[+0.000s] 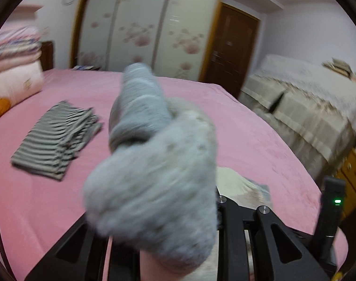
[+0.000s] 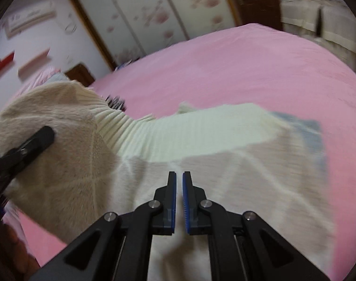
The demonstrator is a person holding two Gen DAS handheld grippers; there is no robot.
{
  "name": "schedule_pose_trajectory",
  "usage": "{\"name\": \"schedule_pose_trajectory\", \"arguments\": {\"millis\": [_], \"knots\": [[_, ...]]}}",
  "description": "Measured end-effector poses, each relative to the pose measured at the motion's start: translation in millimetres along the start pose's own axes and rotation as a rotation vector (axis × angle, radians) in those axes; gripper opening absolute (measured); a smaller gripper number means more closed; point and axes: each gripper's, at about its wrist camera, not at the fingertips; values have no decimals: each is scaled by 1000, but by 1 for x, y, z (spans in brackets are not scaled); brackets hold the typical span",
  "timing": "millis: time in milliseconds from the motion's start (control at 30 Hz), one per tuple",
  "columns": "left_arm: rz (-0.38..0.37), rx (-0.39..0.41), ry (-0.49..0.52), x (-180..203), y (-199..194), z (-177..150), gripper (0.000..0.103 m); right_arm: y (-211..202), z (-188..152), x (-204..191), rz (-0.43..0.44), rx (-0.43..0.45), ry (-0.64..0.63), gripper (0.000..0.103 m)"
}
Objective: Fold small clothes
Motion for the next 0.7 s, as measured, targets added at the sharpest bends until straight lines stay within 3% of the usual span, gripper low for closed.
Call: {"name": "schedule_pose_trajectory", "arguments": {"millis": [267,367,433,500,567,700], "knots": [[-23,-151,193,100,55,-35,23,-43,-31,78,-79,13,112,6],[18,-215,285,126,77,-61,26,-45,-39,91,-99,3,132,6],[55,-218,341,138,81,-71,31,-49,-42,99,-103,-1,139,6],[52,-227,383,145,81,-76,50,-50,-45,103,-107,-7,143,6],[18,-235,396,149,76,-79,61,-51,-46,105,-100,-13,151,6],[-9,-227,430,155,64,-81,66,-60,-48,105,-76,-5,161,6]]}}
Point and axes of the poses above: each gripper's, at about its wrist camera, not at the fingertips, and y roughly the way its jaws point, x to its right, z to its top, and after that the axes turned 13 degrees about -x, right-handed
